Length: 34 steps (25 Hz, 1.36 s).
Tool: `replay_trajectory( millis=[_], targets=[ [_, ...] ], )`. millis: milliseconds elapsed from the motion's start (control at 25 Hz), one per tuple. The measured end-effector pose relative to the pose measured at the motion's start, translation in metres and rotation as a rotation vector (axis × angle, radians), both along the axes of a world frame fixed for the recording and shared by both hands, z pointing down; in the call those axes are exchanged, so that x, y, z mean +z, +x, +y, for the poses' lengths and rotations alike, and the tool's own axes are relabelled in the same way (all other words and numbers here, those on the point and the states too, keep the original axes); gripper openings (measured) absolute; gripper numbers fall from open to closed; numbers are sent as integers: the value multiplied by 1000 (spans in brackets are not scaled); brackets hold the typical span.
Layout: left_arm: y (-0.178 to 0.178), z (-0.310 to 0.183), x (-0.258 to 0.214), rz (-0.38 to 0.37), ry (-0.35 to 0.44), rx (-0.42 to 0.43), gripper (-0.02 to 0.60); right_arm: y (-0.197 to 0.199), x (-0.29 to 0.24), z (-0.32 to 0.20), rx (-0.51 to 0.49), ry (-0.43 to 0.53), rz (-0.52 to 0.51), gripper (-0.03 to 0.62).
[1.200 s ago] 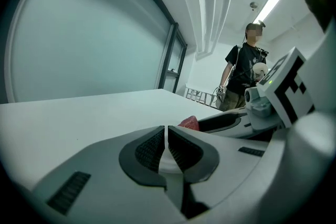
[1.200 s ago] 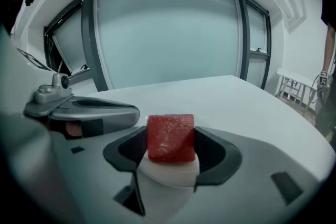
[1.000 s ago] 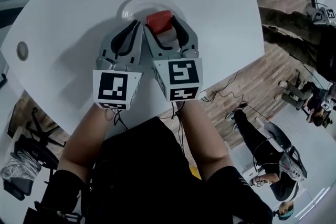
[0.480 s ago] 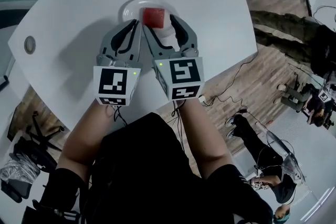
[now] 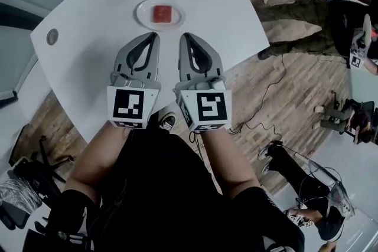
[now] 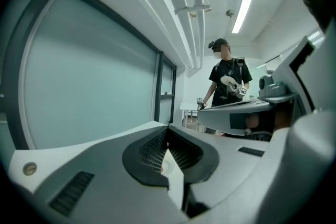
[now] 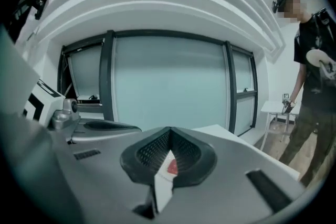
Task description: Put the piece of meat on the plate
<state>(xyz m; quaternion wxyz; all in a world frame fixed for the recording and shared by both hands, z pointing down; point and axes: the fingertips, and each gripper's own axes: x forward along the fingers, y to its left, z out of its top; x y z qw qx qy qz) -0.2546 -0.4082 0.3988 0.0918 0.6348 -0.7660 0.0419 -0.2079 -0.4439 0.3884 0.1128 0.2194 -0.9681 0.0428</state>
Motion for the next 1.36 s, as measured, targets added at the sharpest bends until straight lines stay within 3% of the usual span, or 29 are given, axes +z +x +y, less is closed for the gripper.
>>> replay_trajectory(
  millis=[240, 360, 680, 1080, 1360],
  targets=[
    [81, 50, -65, -41, 79, 37, 3, 78, -72, 56, 0, 116, -154, 3],
    [119, 73, -96, -101, 115, 71, 3, 115, -102, 83, 22, 143, -226, 3],
    [183, 117, -126, -198, 189, 60, 3, 185, -135, 128, 50, 222, -311, 3],
    [221, 135, -159, -230, 286, 90, 3, 221, -165, 152, 80, 278, -357, 3],
    [245, 159, -165, -215, 257, 75, 3, 244, -170, 179, 59, 281, -344, 3]
  ],
)
